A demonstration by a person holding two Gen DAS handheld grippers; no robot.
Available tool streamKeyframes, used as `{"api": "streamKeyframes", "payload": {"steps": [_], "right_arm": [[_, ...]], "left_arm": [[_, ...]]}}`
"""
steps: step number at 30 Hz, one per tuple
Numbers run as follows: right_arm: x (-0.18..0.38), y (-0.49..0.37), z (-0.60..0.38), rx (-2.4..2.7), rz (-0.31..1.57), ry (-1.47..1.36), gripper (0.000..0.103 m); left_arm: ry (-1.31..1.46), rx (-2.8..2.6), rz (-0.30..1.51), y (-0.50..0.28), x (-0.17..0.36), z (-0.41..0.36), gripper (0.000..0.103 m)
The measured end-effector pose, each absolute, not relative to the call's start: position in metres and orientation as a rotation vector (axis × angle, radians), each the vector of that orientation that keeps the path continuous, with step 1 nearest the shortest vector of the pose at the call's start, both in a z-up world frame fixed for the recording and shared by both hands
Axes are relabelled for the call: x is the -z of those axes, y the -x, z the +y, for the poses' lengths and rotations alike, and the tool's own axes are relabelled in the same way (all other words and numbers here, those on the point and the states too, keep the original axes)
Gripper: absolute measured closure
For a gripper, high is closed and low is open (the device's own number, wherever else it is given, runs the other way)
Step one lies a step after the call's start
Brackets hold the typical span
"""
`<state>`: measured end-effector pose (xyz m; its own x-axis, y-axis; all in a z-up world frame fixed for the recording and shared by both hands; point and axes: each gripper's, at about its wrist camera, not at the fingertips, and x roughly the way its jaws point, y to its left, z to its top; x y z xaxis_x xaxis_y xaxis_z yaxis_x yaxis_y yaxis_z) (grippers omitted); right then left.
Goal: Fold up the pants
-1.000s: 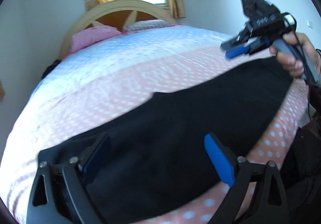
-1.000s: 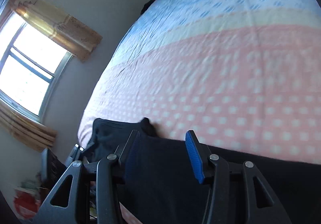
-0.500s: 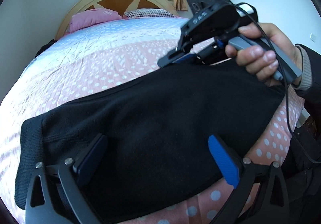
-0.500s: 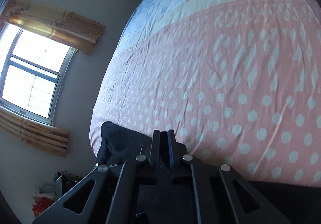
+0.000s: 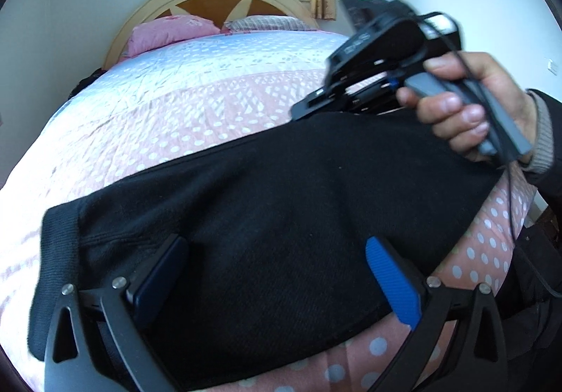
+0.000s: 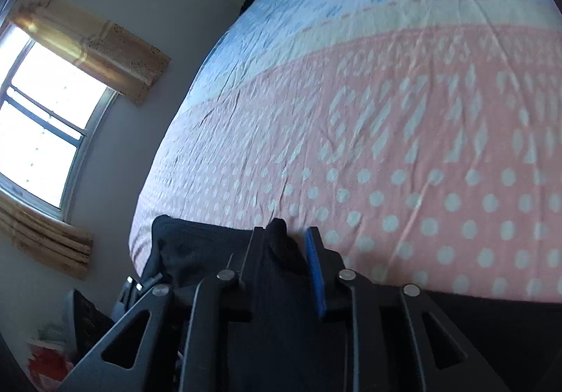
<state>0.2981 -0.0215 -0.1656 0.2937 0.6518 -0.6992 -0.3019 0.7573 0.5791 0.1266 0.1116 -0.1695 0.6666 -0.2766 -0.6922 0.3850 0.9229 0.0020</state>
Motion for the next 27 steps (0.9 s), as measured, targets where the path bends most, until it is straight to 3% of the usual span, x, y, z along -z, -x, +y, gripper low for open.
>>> {"api": "streamKeyframes", "payload": {"steps": [7,13,19,27], "right_arm": [[0.134,-0.221,-0.012,-0.747,0.969,-0.13,0.074],[0.17,-0.172,0.022,-0.839,1.035,0.015,0.074],[0.195,-0.158,0.008,-0.825,1.009,-0.074,0.074],[0.175,-0.147,-0.02,-0.765,0.959,-0.048,0.067]], "left_arm": [[-0.186,0.202,0.693,-0.129,0.141,0.14,0.0],[-0.185,0.032,0.771,-0.147,0.15,0.18,0.0],[-0.112,0.046,0.813,-0.152,0.168,0.201,0.0],[-0.118,0.044,0.808,-0.144,0.17,0.198,0.0]]}}
